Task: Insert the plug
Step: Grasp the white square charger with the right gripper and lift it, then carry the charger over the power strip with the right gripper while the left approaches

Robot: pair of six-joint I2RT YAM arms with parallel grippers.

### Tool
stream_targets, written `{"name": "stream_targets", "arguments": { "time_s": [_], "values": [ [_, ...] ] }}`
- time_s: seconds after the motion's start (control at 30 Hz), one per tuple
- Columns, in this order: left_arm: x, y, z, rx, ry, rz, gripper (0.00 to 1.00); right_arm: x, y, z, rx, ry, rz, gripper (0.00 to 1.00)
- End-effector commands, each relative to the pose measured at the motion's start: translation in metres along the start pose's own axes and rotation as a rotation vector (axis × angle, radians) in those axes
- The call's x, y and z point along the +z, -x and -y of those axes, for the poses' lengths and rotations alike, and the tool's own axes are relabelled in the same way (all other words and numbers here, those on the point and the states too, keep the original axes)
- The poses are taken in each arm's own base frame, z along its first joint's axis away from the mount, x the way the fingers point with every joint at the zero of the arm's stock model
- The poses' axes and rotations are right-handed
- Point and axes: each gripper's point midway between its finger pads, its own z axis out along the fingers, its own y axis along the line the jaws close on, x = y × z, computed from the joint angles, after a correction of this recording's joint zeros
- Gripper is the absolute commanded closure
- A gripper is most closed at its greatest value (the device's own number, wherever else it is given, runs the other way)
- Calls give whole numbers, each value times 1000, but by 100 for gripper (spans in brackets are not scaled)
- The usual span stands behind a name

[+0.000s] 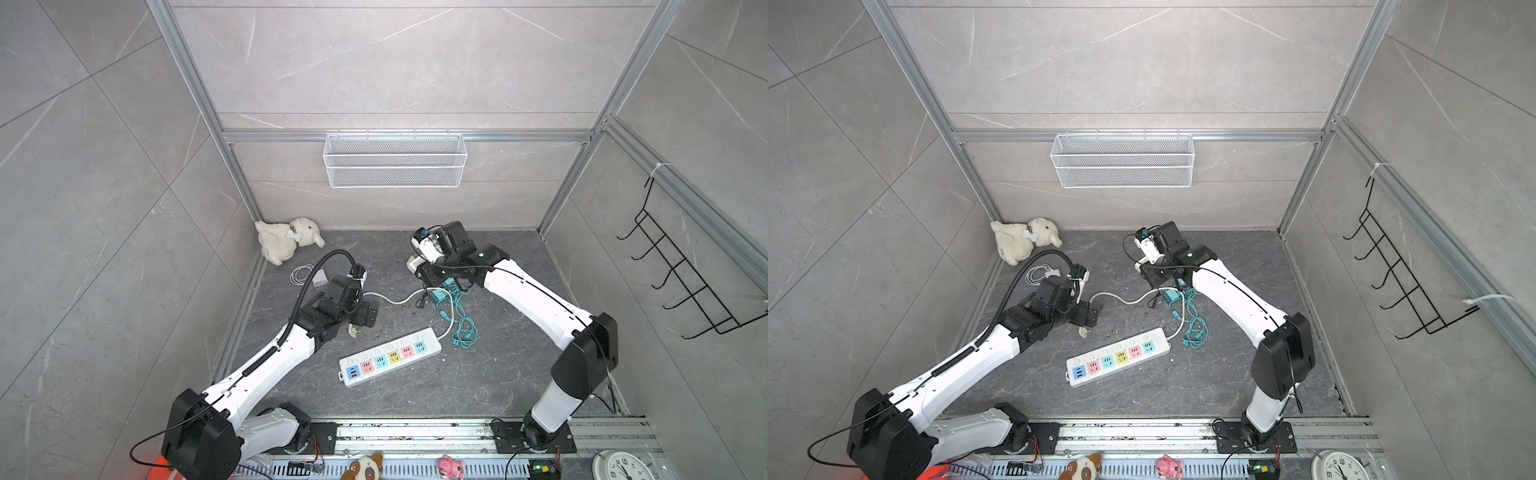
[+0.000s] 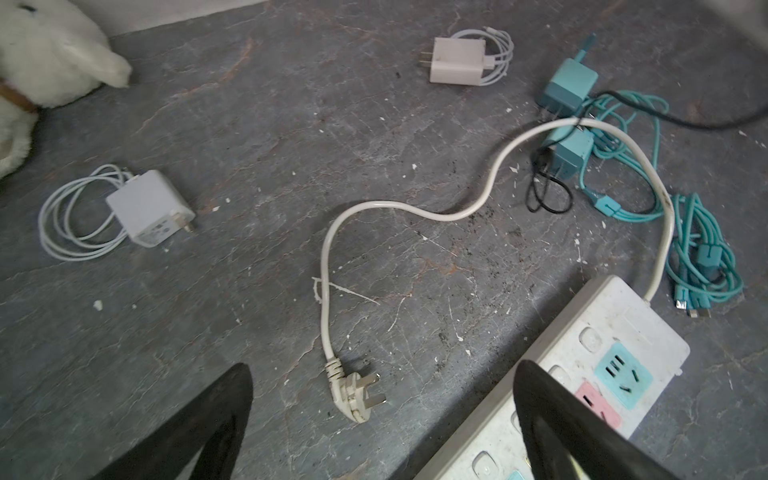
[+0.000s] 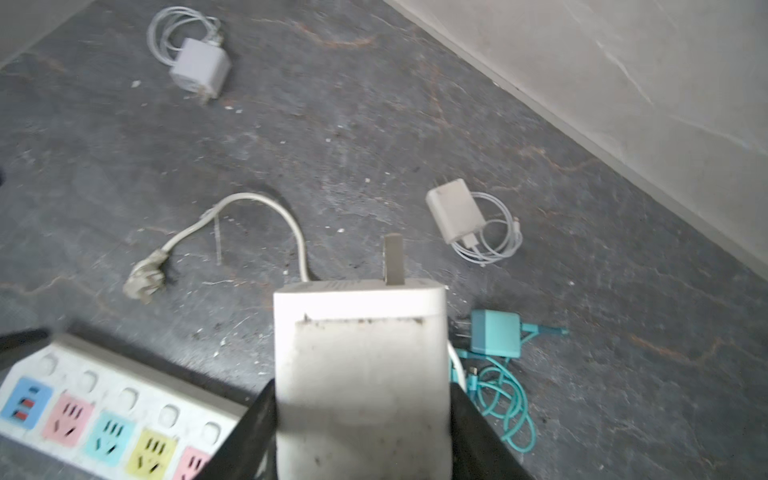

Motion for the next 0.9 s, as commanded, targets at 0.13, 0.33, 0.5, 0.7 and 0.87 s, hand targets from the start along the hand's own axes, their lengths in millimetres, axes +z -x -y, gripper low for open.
{"name": "stream_targets", "arguments": {
  "time_s": [0.13,0.33,0.5,0.7,0.87],
  "values": [
    [-18,4,-19,-96,72,55,0,38,-57,-53,-119,96,-147,65],
    [-14,-6,-27,-113,120,32,0,68,-95,-78,-114,160,-201,64],
    [-14,-9,-35,-120,143,38,0,72,-117,-93,-103,194,-215,64],
    [-10,-15,-35,-122,142,35,0,73,-138,-111,-108,238,-248,63],
    [-3,-19,-31,-118,120,16,0,73,-146,-118,-116,253,-278,58]
  ]
}}
